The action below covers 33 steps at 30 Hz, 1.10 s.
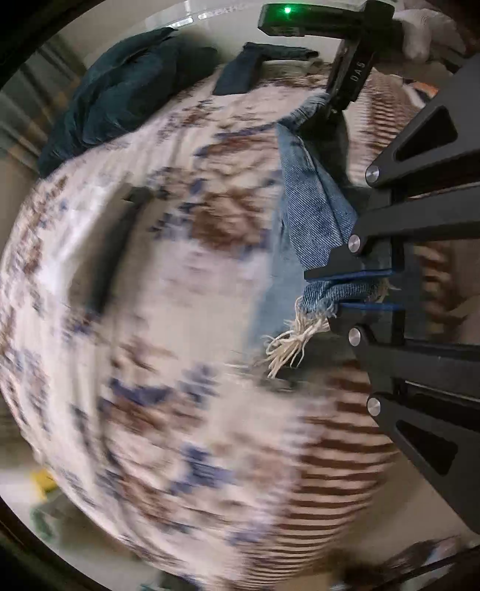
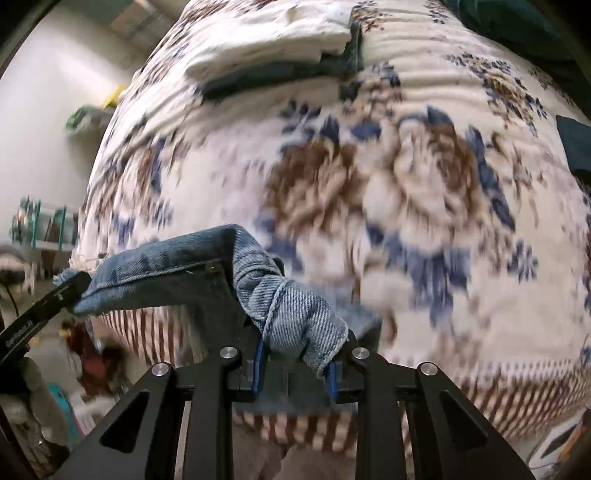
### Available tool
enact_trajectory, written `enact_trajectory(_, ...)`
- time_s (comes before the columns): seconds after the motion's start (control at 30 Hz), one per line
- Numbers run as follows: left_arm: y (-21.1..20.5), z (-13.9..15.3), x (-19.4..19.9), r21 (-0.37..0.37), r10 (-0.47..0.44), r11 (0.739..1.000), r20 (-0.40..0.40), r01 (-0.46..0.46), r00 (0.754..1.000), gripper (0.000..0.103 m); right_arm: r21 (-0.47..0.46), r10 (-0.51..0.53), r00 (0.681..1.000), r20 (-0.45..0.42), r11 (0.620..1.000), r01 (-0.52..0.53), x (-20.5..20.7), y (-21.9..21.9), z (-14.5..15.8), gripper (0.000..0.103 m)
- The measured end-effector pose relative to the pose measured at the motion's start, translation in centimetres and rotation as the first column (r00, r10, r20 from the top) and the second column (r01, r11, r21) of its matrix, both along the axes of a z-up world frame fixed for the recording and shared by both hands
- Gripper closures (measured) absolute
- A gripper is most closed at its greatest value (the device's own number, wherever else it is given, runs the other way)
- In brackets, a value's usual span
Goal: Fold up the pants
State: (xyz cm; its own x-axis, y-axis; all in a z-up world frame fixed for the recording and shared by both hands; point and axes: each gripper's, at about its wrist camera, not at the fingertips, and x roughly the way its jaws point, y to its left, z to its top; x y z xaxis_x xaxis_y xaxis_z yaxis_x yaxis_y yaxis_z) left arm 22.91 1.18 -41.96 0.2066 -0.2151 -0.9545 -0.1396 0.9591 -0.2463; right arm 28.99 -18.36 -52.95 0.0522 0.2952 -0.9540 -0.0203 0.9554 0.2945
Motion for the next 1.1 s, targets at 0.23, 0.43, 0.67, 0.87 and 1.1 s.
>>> enact_trajectory(0.23,-2.2,-7.7,-11.3,-0.025,-0.044,0.999,-0.21,0.04,0.977,0.096,-0.072,0.065,0.993,-0.1,0.995,-0.073,-12.0,0.4,-3.6,0.075)
enact_trajectory(0.43,-3.1,-12.2,-14.2,0.009,-0.049,0.999,-0.275,0.053,0.96,0.086,-0.142,0.041,0.968,-0.246,0.987,-0.077,-16.7,-1.3,-9.1,0.051)
enact_trajectory(0.67,0.5,-9.0,-16.0,0.041,0.013,0.999,-0.183,-0.006,0.983,0.028,-0.091,-0.001,0.941,-0.339,0.995,-0.031,-20.4,-5.0,-9.3,0.012)
enact_trajectory(0.87,4.0,-8.9,-9.6,0.048,0.068,0.997,-0.07,-0.065,0.995,0.028,0.014,-0.206,0.945,-0.255,0.976,0.217,-17.1,-10.2,-7.0,0.012)
enact_trajectory(1.1,3.6,-16.6,0.4,-0.021,-0.024,1.0,-0.135,0.022,0.99,0.028,0.123,-0.203,0.948,-0.246,0.964,0.238,-7.2,-11.1,-13.3,0.012)
